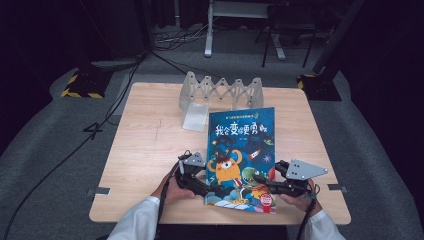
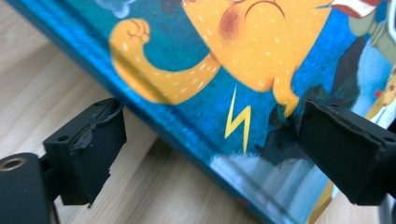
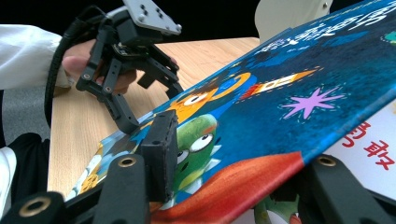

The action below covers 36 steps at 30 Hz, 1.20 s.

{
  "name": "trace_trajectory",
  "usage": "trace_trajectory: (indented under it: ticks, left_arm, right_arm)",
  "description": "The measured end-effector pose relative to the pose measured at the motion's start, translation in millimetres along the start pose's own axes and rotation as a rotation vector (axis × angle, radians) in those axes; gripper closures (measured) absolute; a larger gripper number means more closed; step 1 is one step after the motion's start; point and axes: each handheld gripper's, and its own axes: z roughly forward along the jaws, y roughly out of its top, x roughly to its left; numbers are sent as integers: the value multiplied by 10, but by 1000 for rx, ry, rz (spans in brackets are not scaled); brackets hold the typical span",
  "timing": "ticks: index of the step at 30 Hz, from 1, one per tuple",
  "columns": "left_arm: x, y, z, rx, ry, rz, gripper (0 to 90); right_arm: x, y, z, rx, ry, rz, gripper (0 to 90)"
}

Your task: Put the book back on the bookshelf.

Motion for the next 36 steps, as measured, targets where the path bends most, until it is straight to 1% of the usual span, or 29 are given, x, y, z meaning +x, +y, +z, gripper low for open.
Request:
trace_trajectory:
  ticks: [3,4,6,7,8,9,10,11,12,15,17,18,19,21,22,23,25,27,28,29,30,31,32,33,34,35,36]
  left_arm:
    - [26,12,47,-16,-56,-13,50]
    - [35,22,67,-19,-78,-11,44]
    - [49,43,85,-29,-122,-15,55]
    - [49,43,85,-29,-122,-15,46]
    - [67,72,73,-56,-136,-14,46]
    - [75,87,56,-74,-133,-20,57]
    - [87,99,33,-91,-121,-30,46]
    - [87,99,33,-91,-121,-30,51]
    - [105,107,3,-108,-120,-41,51]
    - [130,98,-60,-141,-124,-59,123]
    - [100,106,-112,-154,-86,-40,151]
    - [89,112,-134,-163,-70,-29,164]
    - [68,119,-168,-181,-47,-22,186]
    - [24,136,-275,-235,0,7,255]
    - [-1,153,-326,-256,12,15,279]
    - [-28,171,-373,-275,21,28,285]
    - [-85,200,-458,-302,61,58,304]
    - [-140,222,-535,-344,78,76,347]
    - [-172,242,-572,-365,83,93,369]
    - [-196,263,-601,-380,82,98,381]
    - [-222,286,-627,-392,90,109,383]
    - [-254,305,-657,-404,111,125,386]
    - [-282,320,-680,-418,123,136,398]
    - [-282,320,-680,-418,123,136,427]
    - [-317,337,-712,-426,148,162,427]
    - [-350,351,-733,-442,163,177,460]
    - [-383,376,-758,-457,162,189,478]
  right_arm:
    - [13,2,-4,-10,1,-14,528]
    - [16,2,-3,-12,2,-16,528]
    - [20,-6,-2,-17,9,-22,529]
    - [24,-10,5,-21,16,-25,529]
    - [35,-10,14,-23,23,-26,529]
    - [41,-8,20,-22,29,-27,529]
    - [47,-7,27,-23,39,-27,529]
    - [47,-7,27,-23,39,-27,529]
    - [52,-4,33,-21,44,-30,529]
    - [59,-4,38,-23,58,-30,537]
    - [43,-14,44,-16,72,-20,544]
    - [37,-22,48,-12,68,-11,545]
    - [29,-26,51,-9,64,-5,547]
    - [8,-37,53,4,53,6,546]
    - [-3,-42,52,6,53,9,546]
    - [-10,-49,52,6,54,13,545]
    - [-20,-58,57,10,49,19,531]
    - [-31,-68,62,15,32,23,512]
    - [-36,-75,65,19,20,28,503]
    - [-46,-85,70,22,13,31,495]
    - [-51,-94,76,23,6,36,489]
    - [-58,-101,80,26,2,38,483]
    - [-62,-108,86,29,-9,42,477]
    - [-62,-108,86,29,-9,42,477]
    - [-70,-114,92,34,-17,44,474]
    - [-80,-121,98,40,-19,52,470]
    - [-88,-128,104,42,-23,58,469]
